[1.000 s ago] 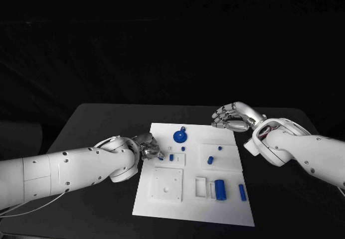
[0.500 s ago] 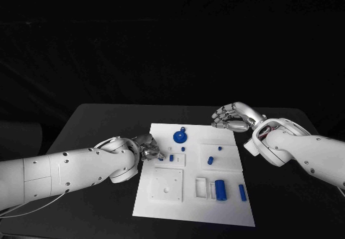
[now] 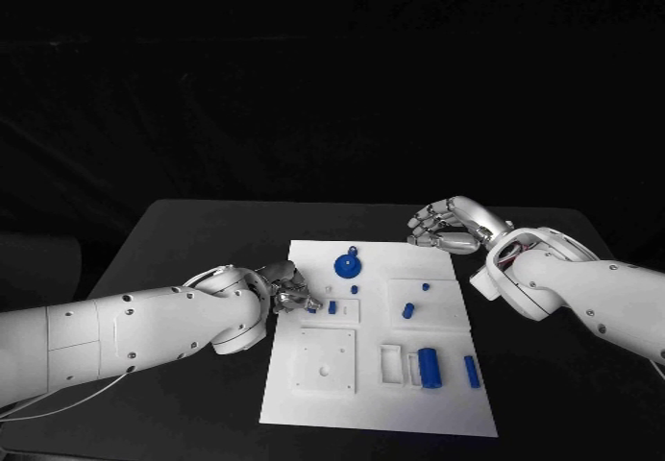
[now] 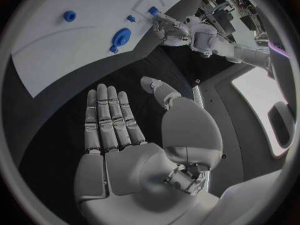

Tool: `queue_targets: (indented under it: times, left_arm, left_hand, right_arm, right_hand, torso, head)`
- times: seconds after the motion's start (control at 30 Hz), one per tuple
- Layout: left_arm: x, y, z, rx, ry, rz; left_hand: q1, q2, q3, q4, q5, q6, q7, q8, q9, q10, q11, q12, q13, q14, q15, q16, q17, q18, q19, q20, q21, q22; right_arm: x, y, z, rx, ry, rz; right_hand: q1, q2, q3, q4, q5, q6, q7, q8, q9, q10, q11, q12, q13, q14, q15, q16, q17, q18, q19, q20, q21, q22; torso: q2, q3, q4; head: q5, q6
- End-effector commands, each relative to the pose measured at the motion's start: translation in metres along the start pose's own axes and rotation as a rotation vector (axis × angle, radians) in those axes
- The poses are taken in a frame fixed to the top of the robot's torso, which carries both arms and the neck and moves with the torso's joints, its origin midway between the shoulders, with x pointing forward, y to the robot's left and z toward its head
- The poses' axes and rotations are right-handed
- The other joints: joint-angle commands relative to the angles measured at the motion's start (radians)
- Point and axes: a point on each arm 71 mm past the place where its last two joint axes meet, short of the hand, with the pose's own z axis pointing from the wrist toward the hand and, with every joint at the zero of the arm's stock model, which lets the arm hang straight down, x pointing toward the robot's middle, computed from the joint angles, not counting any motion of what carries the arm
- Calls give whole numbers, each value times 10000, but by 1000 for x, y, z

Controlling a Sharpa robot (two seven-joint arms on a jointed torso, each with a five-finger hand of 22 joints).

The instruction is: Assemble the parts on the task board

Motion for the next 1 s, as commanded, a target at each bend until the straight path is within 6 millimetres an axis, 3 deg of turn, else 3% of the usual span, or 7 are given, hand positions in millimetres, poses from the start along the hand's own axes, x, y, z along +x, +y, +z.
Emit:
queue_targets:
  times: [0.03, 0.37, 0.57, 0.67, 0.73, 1.0]
  left_arm:
    - [4, -2, 0, 88, 263, -10]
    - [3, -1, 1, 56, 181, -15]
    - [2, -2, 1, 57, 157, -13]
    - [2, -2, 1, 50, 142, -20]
    - [2, -1, 1, 49, 138, -20]
    - [2, -1, 1, 33, 149, -8]
  left_hand:
    - [-34, -49, 5, 86, -52, 1038, -354, -26, -4, -104, -33, 43, -10, 8, -33, 63, 4, 143, 23, -1335, 40, 156]
    - [-71, -68, 18, 190, -84, 1038, -357, -15, 0, -106, -36, 59, -14, 8, -39, 72, 4, 149, 23, -1335, 46, 156]
    - [-167, -239, 51, 452, -148, 1034, -363, 5, 6, -114, -43, 88, -24, 5, -51, 87, 4, 165, 28, -1337, 58, 154]
    - [-175, -340, 90, 642, -392, 1026, -366, 22, 13, -122, -47, 110, -34, 2, -62, 103, 4, 182, 27, -1339, 75, 155]
    - [-190, -427, 104, 805, -834, 1018, -369, 36, 20, -129, -48, 128, -43, -8, -68, 110, 2, 194, 16, -1337, 81, 153]
    - [-216, -502, 120, 953, -955, 1013, -369, 46, 24, -133, -48, 143, -50, -11, -71, 119, 1, 200, 10, -1333, 85, 149]
  right_arm:
    - [1, 1, 0, -124, 94, 10]
    - [1, 1, 0, -126, 91, 11]
    - [1, 1, 0, -127, 90, 13]
    - [1, 1, 0, -124, 88, 12]
    - [1, 1, 0, -125, 89, 12]
    - [1, 1, 0, -123, 91, 12]
  right_hand:
    - [11, -29, -24, 26, 59, -61, -4, 35, -13, 79, -11, -42, -13, 31, 4, -61, -17, -58, -41, 25, -69, 11]
    - [9, -32, -26, 32, 84, -62, -4, 36, -15, 84, -11, -52, -12, 32, 4, -64, -20, -55, -42, 26, -73, 14]
    - [8, -32, -27, 35, 91, -61, -4, 37, -16, 86, -11, -56, -12, 32, 4, -65, -21, -54, -42, 27, -74, 15]
    - [7, -35, -29, 36, 95, -62, -4, 37, -16, 87, -11, -58, -12, 32, 4, -65, -22, -54, -43, 28, -75, 15]
    - [7, -36, -29, 36, 97, -62, -4, 37, -16, 87, -11, -59, -12, 32, 4, -66, -22, -54, -43, 28, -76, 16]
    - [9, -38, -31, 36, 105, -63, -4, 37, -18, 89, -11, -65, -12, 32, 4, -67, -24, -52, -44, 28, -78, 18]
  torso:
    - [1, 1, 2]
    - [0, 3, -3]
    - [4, 3, -4]
    - [2, 7, -5]
    - [1, 7, -2]
    - [2, 4, -2]
  head:
    - [2, 2]
    - [2, 18]
    - [0, 21]
    - [-1, 22]
    - [-3, 24]
    - [-4, 23]
